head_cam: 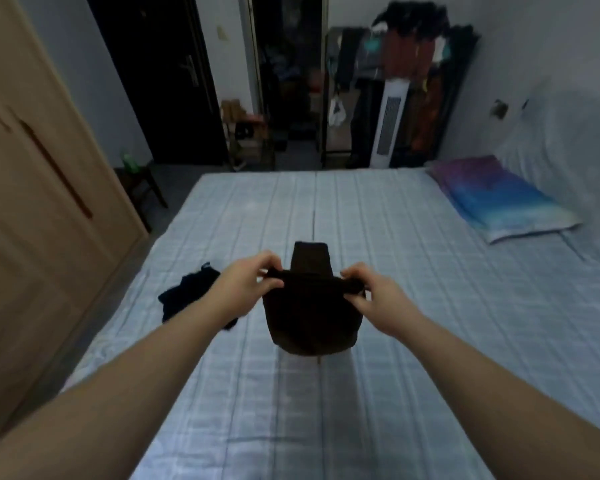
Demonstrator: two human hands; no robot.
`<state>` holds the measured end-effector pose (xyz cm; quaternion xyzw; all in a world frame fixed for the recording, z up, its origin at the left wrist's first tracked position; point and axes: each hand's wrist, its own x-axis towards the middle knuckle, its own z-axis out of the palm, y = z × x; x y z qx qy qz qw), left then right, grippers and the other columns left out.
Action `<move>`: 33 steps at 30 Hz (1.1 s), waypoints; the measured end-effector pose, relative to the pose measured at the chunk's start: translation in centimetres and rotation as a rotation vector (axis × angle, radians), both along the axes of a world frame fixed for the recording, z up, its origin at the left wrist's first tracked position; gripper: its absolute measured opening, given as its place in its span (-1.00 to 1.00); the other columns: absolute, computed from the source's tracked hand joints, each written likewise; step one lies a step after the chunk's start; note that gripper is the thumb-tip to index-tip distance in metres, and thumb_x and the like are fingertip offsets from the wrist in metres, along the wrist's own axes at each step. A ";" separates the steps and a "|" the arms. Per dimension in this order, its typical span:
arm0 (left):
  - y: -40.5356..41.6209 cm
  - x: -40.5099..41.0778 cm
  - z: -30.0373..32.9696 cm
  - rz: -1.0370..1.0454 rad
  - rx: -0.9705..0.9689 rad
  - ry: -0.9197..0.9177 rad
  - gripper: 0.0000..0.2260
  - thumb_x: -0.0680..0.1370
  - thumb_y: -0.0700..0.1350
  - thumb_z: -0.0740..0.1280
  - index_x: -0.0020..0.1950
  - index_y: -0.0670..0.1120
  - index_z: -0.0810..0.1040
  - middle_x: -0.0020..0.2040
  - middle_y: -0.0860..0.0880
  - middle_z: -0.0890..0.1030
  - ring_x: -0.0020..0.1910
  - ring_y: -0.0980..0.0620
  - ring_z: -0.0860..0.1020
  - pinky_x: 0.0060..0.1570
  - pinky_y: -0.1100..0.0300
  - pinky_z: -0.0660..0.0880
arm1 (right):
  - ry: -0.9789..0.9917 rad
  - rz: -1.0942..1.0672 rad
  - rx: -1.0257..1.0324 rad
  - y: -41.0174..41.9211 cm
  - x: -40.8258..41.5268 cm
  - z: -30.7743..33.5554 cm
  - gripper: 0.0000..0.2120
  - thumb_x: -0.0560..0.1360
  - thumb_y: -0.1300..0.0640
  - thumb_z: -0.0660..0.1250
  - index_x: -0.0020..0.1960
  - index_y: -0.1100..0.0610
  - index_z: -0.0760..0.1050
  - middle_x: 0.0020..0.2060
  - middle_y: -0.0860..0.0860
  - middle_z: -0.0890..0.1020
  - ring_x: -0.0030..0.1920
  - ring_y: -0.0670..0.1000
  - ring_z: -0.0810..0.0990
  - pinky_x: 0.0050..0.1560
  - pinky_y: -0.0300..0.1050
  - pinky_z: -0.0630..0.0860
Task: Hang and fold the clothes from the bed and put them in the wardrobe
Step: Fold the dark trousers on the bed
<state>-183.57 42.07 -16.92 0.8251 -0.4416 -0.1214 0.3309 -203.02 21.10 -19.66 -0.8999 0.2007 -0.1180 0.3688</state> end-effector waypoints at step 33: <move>33.2 -25.5 -18.7 -0.197 0.207 0.254 -0.73 0.52 -0.08 0.46 0.08 0.28 0.57 0.03 0.27 0.61 0.02 0.25 0.57 0.09 0.25 0.53 | 0.396 0.168 0.111 31.2 -26.6 -14.6 -0.55 0.49 0.11 0.44 0.34 -0.16 0.54 0.27 -0.16 0.62 0.26 -0.17 0.56 0.34 -0.26 0.42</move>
